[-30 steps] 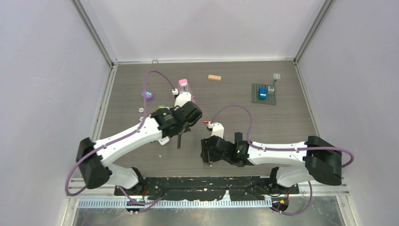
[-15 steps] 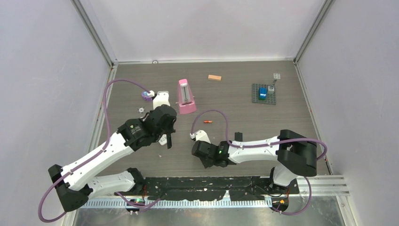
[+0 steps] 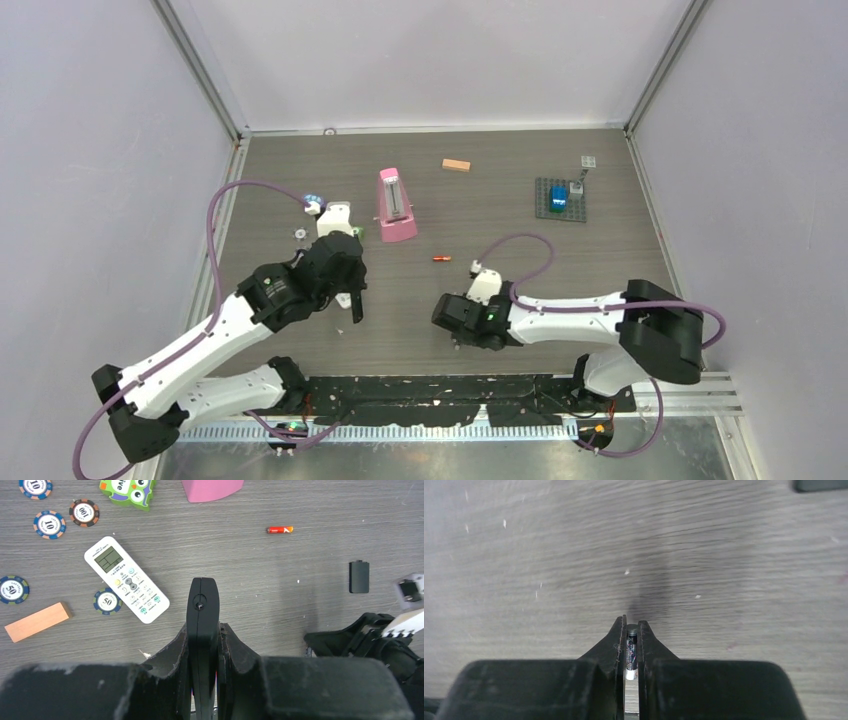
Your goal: Load the batteries into the remote control
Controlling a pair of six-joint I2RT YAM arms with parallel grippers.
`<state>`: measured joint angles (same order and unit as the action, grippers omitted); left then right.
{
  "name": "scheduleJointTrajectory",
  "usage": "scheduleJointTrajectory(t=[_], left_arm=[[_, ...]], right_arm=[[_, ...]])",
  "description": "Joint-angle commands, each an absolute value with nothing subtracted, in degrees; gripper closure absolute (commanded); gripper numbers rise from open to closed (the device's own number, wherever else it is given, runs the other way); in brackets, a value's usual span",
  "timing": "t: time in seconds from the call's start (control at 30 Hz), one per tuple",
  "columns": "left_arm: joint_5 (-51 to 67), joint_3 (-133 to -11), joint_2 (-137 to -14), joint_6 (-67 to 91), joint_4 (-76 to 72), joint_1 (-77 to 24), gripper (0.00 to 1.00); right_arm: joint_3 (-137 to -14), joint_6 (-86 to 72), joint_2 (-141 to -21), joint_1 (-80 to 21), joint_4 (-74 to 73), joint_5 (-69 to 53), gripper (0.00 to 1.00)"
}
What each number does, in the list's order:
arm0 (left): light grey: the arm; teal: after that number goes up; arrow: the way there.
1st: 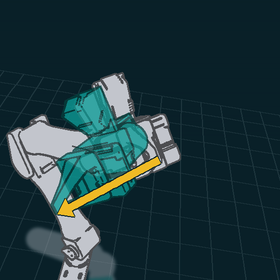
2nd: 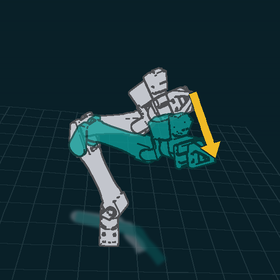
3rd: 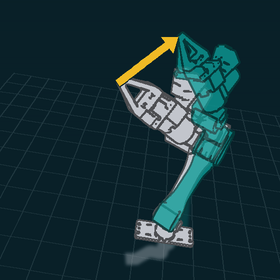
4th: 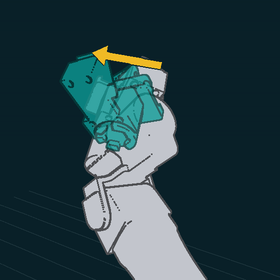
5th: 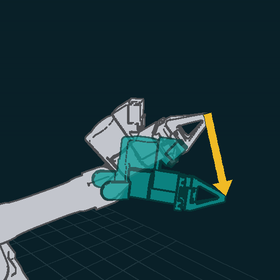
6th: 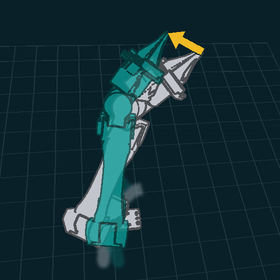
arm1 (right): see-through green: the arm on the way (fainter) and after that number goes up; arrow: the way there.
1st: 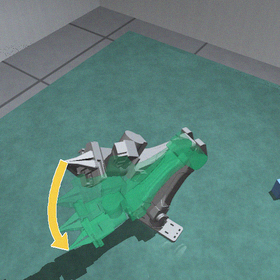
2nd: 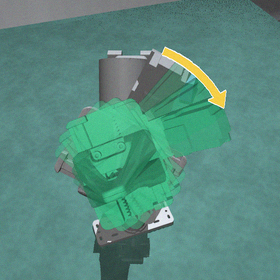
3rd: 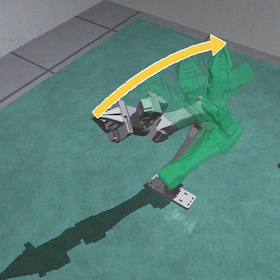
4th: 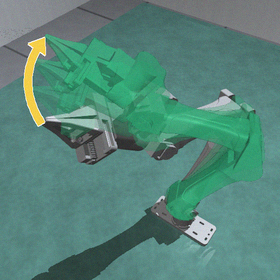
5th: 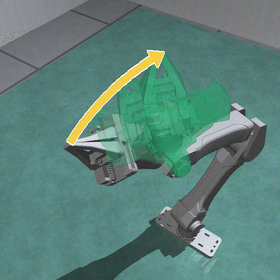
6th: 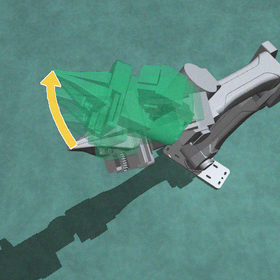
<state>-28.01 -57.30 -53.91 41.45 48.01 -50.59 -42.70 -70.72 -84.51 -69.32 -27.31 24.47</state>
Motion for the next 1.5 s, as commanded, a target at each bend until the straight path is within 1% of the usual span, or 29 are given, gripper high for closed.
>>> scheduleJointTrajectory(t=[0.0,0.1,0.23,0.3,0.33,0.43,0.53,0.57,0.6,0.63,0.67,0.7,0.73,0.77,0.83,0.9,0.97,1.0,1.03,1.07,1.1,1.13,1.17,1.2,1.23,1.3,1.4,1.43,1.47], left_arm=[[-27.52,-56.82,-51.92,40.56,44.96,-50.36,1.00],[-27.26,-56.39,-51.17,40.53,44.87,-50.27,1.00],[-26.77,-56.08,-50.69,40.43,44.82,-50.10,1.00],[-26.65,-56.05,-50.50,40.14,45.08,-49.97,1.00],[-26.60,-56.07,-50.40,39.98,45.09,-49.88,1.00],[-26.39,-55.92,-50.31,39.33,45.08,-49.52,1.00],[-25.78,-56.05,-50.14,38.87,45.27,-48.79,1.00],[-25.51,-56.03,-50.03,38.81,45.24,-48.59,1.00],[-25.23,-55.85,-49.90,38.77,44.95,-48.34,1.00],[-24.77,-55.75,-49.79,38.68,44.68,-48.09,1.00],[-24.45,-55.65,-49.75,38.67,44.51,-47.88,1.00],[-24.01,-55.56,-49.68,38.61,44.33,-47.70,1.00],[-23.69,-55.47,-49.56,38.54,44.19,-47.50,1.00],[-23.38,-55.46,-49.37,38.49,44.05,-47.29,1.00],[-22.98,-55.34,-49.03,38.27,43.95,-47.05,1.00],[-22.21,-55.17,-48.36,37.87,43.75,-46.66,1.00],[-20.83,-54.83,-47.60,36.97,43.10,-46.37,1.00],[-20.23,-54.58,-47.19,36.66,42.80,-46.20,1.00],[-19.60,-54.43,-46.87,36.43,42.80,-46.04,1.00],[-18.81,-54.31,-46.35,36.14,42.68,-45.79,1.00],[-18.14,-54.13,-45.88,35.86,42.64,-45.49,1.00],[-17.64,-54.02,-45.42,35.72,42.61,-45.07,1.00],[-17.24,-53.91,-45.12,35.62,42.60,-44.62,1.00],[-17.04,-53.96,-44.72,35.60,42.77,-44.00,1.00],[-16.96,-53.97,-44.26,35.53,42.86,-43.55,1.00],[-16.96,-54.30,-43.65,35.43,43.27,-42.47,1.00],[-16.61,-54.96,-42.98,35.32,43.92,-41.10,1.00],[-16.57,-55.35,-42.91,35.18,43.96,-40.72,1.00],[-16.22,-55.59,-42.83,34.98,44.10,-40.41,1.00]], right_arm=[[-42.59,-96.15,-79.99,-67.87,-33.97,33.39,0.95],[-45.37,-105.92,-81.46,-66.33,-41.33,36.28,0.95],[-51.70,-115.00,-87.02,-65.35,-51.14,38.53,0.95],[-54.07,-118.26,-89.66,-65.04,-53.91,38.67,0.93],[-54.98,-118.55,-90.93,-64.67,-54.11,38.67,0.90],[-56.31,-116.74,-92.80,-63.62,-52.23,38.38,0.88],[-57.18,-115.36,-93.49,-63.29,-52.21,39.70,0.81],[-57.52,-114.51,-93.49,-63.28,-52.41,39.93,0.75],[-57.63,-114.12,-93.37,-63.28,-52.53,40.44,0.72],[-57.87,-112.71,-92.97,-63.28,-52.44,40.87,0.64],[-58.03,-110.77,-92.72,-63.28,-52.24,41.75,0.59],[-58.21,-109.66,-92.02,-63.28,-51.84,42.10,0.50],[-58.20,-105.99,-91.54,-63.28,-51.06,42.78,0.45],[-58.01,-104.37,-90.34,-63.28,-49.63,42.97,0.37],[-56.67,-98.66,-87.75,-63.25,-46.90,43.26,0.31],[-54.56,-90.64,-84.29,-63.10,-42.84,43.96,0.29],[-51.76,-76.84,-80.05,-62.45,-35.90,43.73,0.29],[-50.84,-66.41,-78.61,-61.94,-33.46,41.94,0.29],[-49.21,-61.28,-75.75,-60.70,-28.91,40.61,0.29],[-48.51,-49.64,-73.08,-59.75,-24.41,35.62,0.29],[-47.77,-44.95,-71.91,-57.37,-23.10,29.34,0.30],[-47.79,-36.11,-69.90,-56.15,-21.20,26.05,0.30],[-48.27,-31.85,-69.23,-53.76,-20.62,18.75,0.31],[-48.92,-23.43,-68.59,-52.13,-20.76,15.75,0.31],[-51.03,-19.58,-68.62,-51.69,-21.54,12.26,0.31],[-54.35,-5.57,-69.58,-51.26,-24.83,11.01,0.32],[-56.59,8.20,-71.83,-51.23,-29.96,10.62,0.31],[-56.46,15.76,-72.17,-51.24,-31.06,7.38,0.30],[-55.42,19.92,-72.42,-51.24,-32.90,5.10,0.30]])
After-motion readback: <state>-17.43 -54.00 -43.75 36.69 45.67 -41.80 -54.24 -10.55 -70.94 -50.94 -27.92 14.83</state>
